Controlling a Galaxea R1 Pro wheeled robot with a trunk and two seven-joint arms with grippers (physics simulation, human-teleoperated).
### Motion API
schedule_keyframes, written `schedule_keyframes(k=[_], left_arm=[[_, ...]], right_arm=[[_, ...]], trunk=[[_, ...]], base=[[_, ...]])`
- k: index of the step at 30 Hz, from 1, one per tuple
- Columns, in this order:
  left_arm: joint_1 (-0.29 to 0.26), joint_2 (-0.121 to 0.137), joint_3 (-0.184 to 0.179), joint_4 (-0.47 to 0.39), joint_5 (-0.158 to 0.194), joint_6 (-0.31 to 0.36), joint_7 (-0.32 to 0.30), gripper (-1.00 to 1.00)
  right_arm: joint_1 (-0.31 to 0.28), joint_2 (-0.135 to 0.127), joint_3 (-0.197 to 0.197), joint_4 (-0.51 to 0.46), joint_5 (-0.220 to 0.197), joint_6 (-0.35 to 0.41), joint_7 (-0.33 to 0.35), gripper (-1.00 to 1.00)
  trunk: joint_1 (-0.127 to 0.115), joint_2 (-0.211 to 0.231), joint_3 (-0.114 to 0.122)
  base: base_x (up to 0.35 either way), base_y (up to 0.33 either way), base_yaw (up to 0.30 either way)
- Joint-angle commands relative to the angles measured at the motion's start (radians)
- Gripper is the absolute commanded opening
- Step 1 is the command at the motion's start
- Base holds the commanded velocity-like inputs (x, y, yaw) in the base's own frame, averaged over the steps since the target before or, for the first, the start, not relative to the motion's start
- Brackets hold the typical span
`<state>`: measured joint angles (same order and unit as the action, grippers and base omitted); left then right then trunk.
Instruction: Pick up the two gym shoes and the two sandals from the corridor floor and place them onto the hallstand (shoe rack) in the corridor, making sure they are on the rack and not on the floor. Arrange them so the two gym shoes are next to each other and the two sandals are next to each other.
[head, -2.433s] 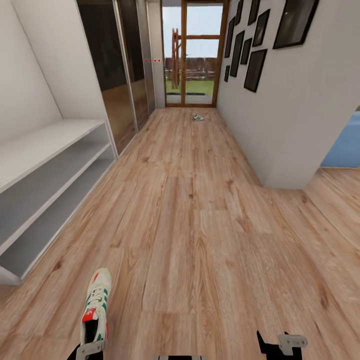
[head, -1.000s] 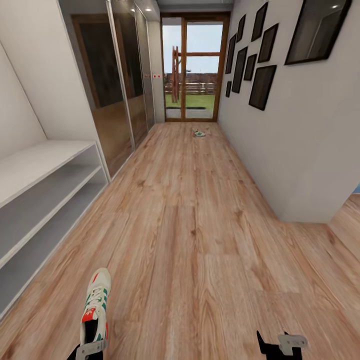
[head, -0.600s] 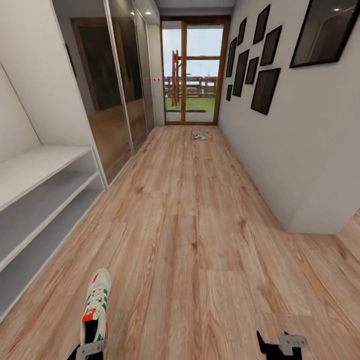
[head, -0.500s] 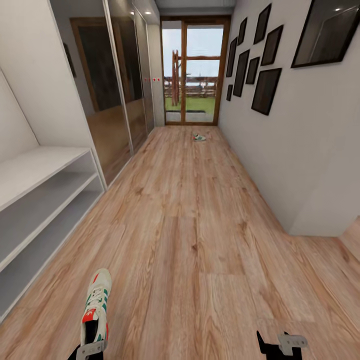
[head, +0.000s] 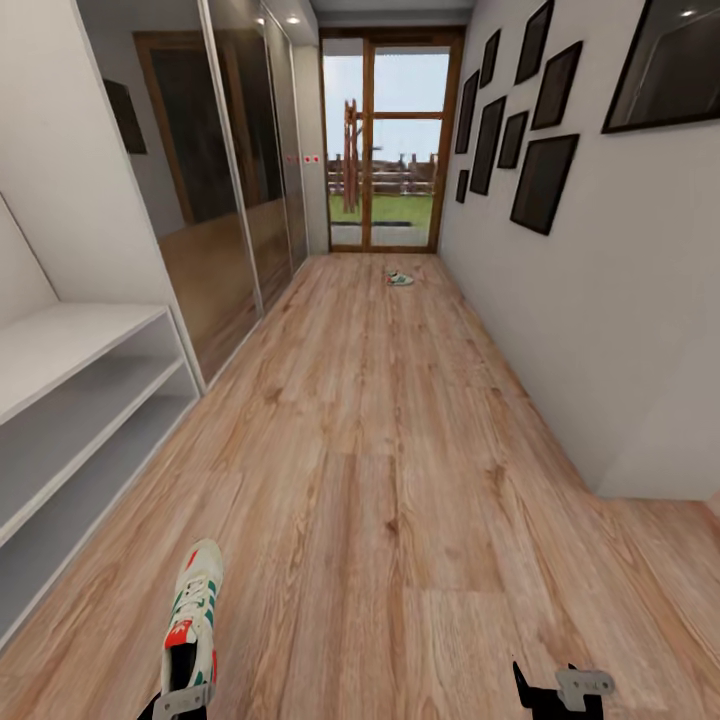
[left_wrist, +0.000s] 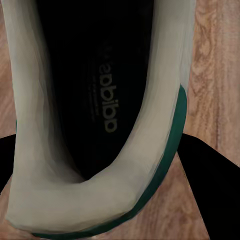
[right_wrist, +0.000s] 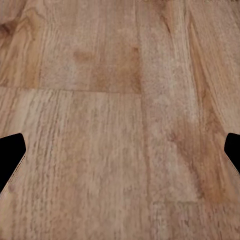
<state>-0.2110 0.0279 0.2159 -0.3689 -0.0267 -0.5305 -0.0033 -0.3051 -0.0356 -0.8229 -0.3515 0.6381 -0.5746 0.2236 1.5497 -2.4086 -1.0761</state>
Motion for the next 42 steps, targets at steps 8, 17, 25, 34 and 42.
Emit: schedule_keyframes(k=[8,17,25,34,42], left_arm=[[-0.001,0.0,0.003,0.001,-0.002,-0.003,-0.001,-1.0],[-0.001,0.0,0.003,0.001,-0.002,-0.003,-0.001,-1.0],[-0.001,0.0,0.003,0.001,-0.002,-0.003,-0.001,-1.0],[-0.001,0.0,0.003,0.001,-0.002,-0.003,-0.001,-1.0],[-0.001,0.0,0.003,0.001,-0.002,-0.003,-0.001,-1.0]], right_arm=[[-0.001,0.0,-0.009,0.001,0.004,-0.004,0.008,1.0],[-0.001,0.0,-0.008,0.002,0.005,-0.004,0.008,1.0],[-0.001,0.0,-0.008,0.002,0.005,-0.004,0.008,1.0],[-0.001,0.0,-0.009,0.002,0.005,-0.004,0.008,1.0],[-0.001,0.0,-0.008,0.002,0.005,-0.004,0.008,1.0]], trunk=[[0.0,0.0,0.006],[0.0,0.0,0.019],[0.0,0.0,0.032],[0.0,0.0,0.045],[0.0,0.0,0.058]], base=[[0.336,0.0,0.0],[0.336,0.0,0.0],[0.335,0.0,0.0],[0.336,0.0,0.0],[0.335,0.0,0.0]])
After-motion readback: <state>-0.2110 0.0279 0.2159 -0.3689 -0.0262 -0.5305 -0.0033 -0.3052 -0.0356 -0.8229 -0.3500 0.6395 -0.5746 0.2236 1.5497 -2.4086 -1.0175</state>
